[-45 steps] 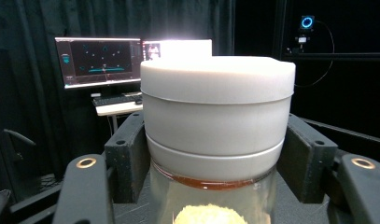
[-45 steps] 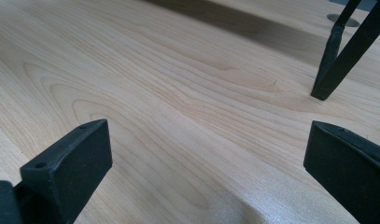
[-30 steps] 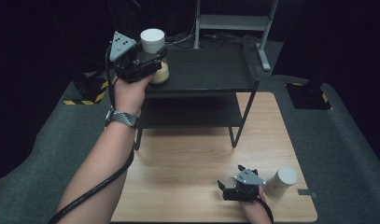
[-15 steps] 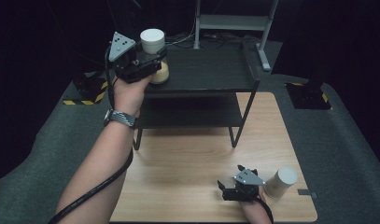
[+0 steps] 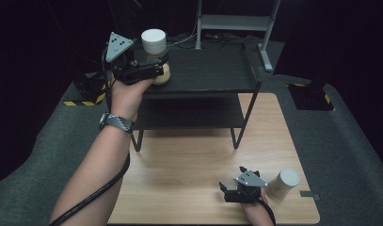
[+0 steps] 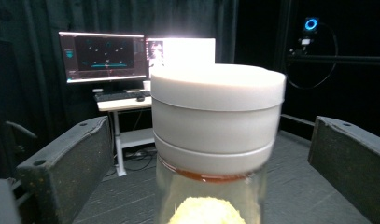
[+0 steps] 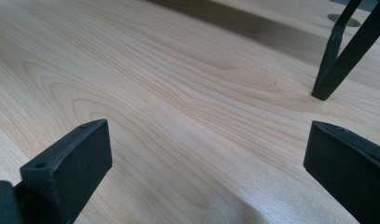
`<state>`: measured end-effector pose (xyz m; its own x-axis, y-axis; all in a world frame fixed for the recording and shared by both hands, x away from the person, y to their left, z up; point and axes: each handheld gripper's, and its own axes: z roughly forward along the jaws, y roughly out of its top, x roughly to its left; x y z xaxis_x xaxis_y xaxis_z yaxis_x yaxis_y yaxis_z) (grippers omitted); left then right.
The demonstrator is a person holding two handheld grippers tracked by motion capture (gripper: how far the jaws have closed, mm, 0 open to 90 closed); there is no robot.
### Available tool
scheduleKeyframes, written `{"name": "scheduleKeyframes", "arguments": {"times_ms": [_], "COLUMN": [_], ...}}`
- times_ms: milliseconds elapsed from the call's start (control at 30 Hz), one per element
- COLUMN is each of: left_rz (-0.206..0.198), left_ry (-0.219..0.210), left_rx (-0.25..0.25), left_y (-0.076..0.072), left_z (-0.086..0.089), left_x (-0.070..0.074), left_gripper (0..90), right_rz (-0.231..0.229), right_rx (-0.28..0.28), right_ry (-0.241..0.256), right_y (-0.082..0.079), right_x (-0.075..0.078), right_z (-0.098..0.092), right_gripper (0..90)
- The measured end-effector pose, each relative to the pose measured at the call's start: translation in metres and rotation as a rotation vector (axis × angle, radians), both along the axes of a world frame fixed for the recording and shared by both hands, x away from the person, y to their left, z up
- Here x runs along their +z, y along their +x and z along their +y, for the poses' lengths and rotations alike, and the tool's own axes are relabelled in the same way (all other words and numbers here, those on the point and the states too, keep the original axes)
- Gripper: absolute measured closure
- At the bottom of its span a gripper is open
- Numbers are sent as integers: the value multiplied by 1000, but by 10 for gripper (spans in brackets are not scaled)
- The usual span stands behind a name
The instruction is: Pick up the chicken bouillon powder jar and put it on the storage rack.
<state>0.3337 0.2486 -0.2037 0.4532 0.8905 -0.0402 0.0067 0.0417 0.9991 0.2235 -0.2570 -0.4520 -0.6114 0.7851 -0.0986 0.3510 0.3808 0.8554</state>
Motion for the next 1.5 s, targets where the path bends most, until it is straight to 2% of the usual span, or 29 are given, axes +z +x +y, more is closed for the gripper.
{"name": "scheduleKeyframes", "arguments": {"times_ms": [633, 900, 1167, 1500], "left_rz": [-19, -24, -11, -8], "left_ry": [26, 41, 44, 85], "left_rx": [-1, -3, -9, -9], "left_y": [-46, -59, -70, -90], "left_z": [13, 16, 21, 29], "left_x": [-5, -8, -22, -43], "left_gripper": [3, 3, 3, 3], "right_rz": [-7, -6, -5, -5], "right_rx": [-2, -3, -4, -5], "right_ry": [-6, -8, -9, -9], "right_y": [-1, -1, -1, -1], "right_x": [0, 0, 0, 0], "right_z": [1, 2, 2, 2], "right_gripper": [4, 4, 4, 4]}}
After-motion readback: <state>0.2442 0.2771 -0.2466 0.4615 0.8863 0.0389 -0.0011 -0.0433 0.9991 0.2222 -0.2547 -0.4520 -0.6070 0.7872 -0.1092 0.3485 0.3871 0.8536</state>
